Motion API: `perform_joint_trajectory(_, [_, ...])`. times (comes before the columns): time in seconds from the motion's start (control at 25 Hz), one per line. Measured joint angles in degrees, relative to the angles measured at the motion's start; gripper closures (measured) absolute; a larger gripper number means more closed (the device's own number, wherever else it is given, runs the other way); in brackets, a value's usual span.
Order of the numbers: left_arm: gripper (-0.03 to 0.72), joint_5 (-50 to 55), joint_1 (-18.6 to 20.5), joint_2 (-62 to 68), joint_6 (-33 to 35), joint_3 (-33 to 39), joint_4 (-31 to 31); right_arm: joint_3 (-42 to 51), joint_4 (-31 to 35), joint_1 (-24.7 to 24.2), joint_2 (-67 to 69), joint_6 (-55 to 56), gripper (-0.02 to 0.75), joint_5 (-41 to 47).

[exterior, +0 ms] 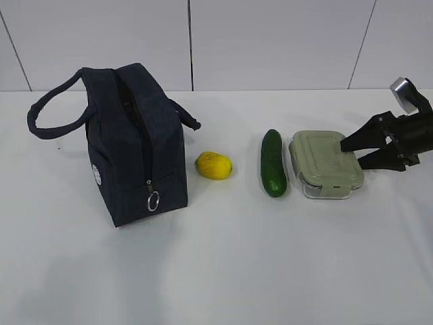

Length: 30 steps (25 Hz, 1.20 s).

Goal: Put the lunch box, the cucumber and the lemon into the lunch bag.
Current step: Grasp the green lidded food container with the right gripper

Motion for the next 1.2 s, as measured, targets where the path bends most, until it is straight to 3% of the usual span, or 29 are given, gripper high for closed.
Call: perform_joint_trajectory(1.2, [0.454,0.0,0.0,0.0,0.0,0.0,-0.04,-1.07,-0.41,1.98,2.22,0.02,0.117,-0.13])
